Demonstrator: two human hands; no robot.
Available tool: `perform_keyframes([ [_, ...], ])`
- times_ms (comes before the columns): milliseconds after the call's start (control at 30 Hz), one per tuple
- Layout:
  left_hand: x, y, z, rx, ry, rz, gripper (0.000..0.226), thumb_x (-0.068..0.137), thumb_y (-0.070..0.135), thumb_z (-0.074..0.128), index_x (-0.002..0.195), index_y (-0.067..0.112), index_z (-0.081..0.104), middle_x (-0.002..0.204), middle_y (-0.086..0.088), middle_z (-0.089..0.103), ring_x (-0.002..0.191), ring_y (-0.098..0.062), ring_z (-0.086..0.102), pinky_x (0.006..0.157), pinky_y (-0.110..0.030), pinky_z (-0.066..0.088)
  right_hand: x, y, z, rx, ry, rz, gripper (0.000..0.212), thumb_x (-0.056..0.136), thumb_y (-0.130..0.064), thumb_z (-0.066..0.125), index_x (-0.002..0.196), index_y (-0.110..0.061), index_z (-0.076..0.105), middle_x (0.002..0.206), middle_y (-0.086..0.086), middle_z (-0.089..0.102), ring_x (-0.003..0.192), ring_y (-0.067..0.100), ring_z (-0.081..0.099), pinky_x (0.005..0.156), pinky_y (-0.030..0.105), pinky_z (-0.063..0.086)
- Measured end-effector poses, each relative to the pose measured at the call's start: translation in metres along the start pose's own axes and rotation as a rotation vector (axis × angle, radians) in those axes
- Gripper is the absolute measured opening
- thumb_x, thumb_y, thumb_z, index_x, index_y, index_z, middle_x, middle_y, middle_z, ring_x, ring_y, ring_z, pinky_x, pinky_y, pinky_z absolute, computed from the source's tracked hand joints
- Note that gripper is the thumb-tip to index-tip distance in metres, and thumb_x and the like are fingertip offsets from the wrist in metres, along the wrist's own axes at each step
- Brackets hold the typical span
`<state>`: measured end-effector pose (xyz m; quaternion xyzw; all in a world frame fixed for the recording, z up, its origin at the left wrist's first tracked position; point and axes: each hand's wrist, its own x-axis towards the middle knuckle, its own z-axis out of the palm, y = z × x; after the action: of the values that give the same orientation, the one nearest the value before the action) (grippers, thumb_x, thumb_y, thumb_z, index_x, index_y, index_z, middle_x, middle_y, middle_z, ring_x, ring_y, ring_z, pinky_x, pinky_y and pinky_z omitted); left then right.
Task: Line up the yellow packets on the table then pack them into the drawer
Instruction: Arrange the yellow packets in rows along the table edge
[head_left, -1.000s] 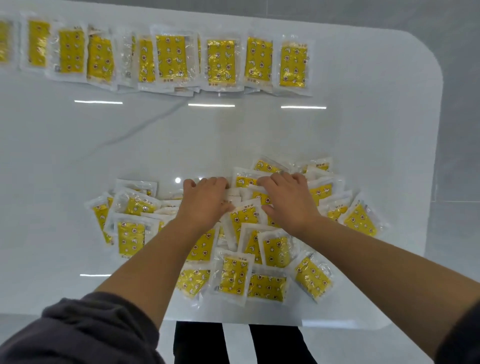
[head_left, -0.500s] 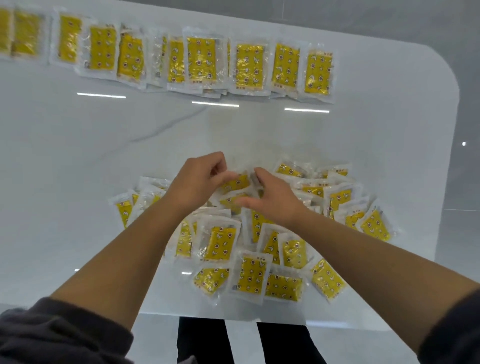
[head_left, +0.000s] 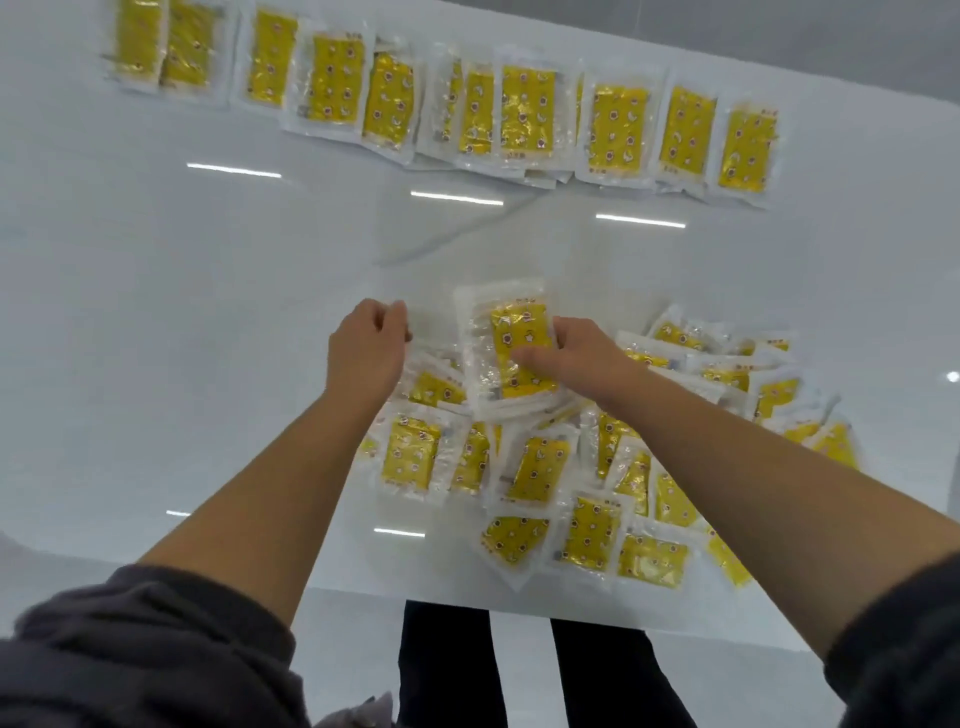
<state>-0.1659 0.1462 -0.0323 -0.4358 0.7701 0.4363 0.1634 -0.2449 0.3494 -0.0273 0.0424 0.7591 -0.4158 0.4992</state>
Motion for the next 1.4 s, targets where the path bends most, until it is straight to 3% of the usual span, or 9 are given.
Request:
perform_keyframes([
  [100,-0.009,-0.047,-0.015,0.227,0.101,0.011,0.023,0.092,0.031,0.053,0.105,0.012,0.057,0.104,-0.003,0.058,0.102,-0.024,0.056,0.078,-0.03,0.039,0.001,-0.005,0.015,0.063,0.041,0.021,0.014,0.089,-0.013,0.066,0.09,-0.027,0.064,0.091,-0.009,0.068,0.084,0.007,0.064,0.082,0.028,0.051],
  [267,-0.024,-0.085,-0.017,0.578,-0.129,0.078,0.108,0.064,0.067,0.073,0.147,0.02,0.021,0.154,-0.007,0.021,0.141,-0.029,0.023,0.103,-0.049,0.036,0.01,-0.009,0.043,0.083,0.09,0.047,0.022,0.088,-0.007,0.063,0.106,-0.02,0.064,0.103,0.002,0.07,0.095,0.018,0.067,0.091,0.037,0.052],
  [333,-0.023,-0.09,-0.007,0.731,-0.159,0.126,0.117,0.061,0.074,0.069,0.149,0.024,0.009,0.16,-0.007,0.003,0.147,-0.03,0.006,0.11,-0.054,0.026,0.015,-0.009,0.054,0.108,0.104,0.071,0.022,0.088,-0.008,0.062,0.107,-0.019,0.065,0.105,0.002,0.07,0.096,0.019,0.067,0.092,0.039,0.052],
  [433,-0.017,-0.089,0.008,0.871,-0.027,0.299,0.105,0.06,0.077,0.067,0.14,0.021,0.028,0.153,-0.008,0.023,0.14,-0.031,0.023,0.108,-0.053,0.025,0.023,-0.005,0.067,0.157,0.15,0.083,0.019,0.089,-0.011,0.061,0.103,-0.023,0.066,0.103,-0.001,0.071,0.097,0.018,0.067,0.09,0.037,0.052],
  [533,-0.01,-0.086,0.013,0.857,0.047,0.349,0.083,0.06,0.072,0.071,0.12,0.02,0.048,0.119,-0.001,0.051,0.109,-0.023,0.049,0.09,-0.04,0.034,0.025,-0.003,0.07,0.215,0.199,0.08,0.018,0.089,-0.01,0.061,0.094,-0.027,0.064,0.097,-0.004,0.07,0.093,0.016,0.067,0.082,0.031,0.053],
  [800,-0.003,-0.082,-0.003,0.311,-0.231,0.08,0.02,0.08,0.035,0.071,0.084,0.017,0.061,0.076,0.004,0.061,0.073,-0.019,0.061,0.065,-0.034,0.048,0.021,0.001,0.045,0.261,0.228,0.097,0.017,0.089,-0.009,0.062,0.09,-0.025,0.064,0.095,-0.001,0.071,0.09,0.018,0.067,0.082,0.034,0.053],
  [1000,0.004,-0.062,-0.036,0.015,-0.191,-0.032,0.033,0.086,0.023,0.067,0.067,0.016,0.041,0.067,0.003,0.047,0.058,-0.01,0.041,0.052,-0.021,0.032,0.014,-0.003,0.021,0.589,0.065,0.204,0.026,0.09,-0.01,0.063,0.115,-0.004,0.061,0.112,0.015,0.07,0.1,0.028,0.068,0.09,0.043,0.054],
  [1200,0.018,-0.03,-0.05,-0.362,-0.169,-0.055,0.023,0.081,0.02,0.076,0.094,0.015,0.057,0.093,-0.003,0.068,0.079,-0.02,0.067,0.073,-0.038,0.055,0.017,-0.021,0.043,0.588,-0.183,0.207,0.027,0.093,-0.009,0.059,0.119,-0.002,0.06,0.114,0.015,0.069,0.105,0.029,0.067,0.094,0.042,0.052],
  [1400,0.054,-0.001,-0.058,-0.705,-0.291,-0.154,0.027,0.091,0.019,0.063,0.118,0.016,0.064,0.105,-0.007,0.072,0.097,-0.025,0.068,0.088,-0.045,0.055,0.038,-0.058,0.056,0.672,-0.054,0.088,0.022,0.094,-0.007,0.058,0.115,-0.006,0.061,0.102,0.009,0.072,0.088,0.021,0.071,0.083,0.034,0.058],
])
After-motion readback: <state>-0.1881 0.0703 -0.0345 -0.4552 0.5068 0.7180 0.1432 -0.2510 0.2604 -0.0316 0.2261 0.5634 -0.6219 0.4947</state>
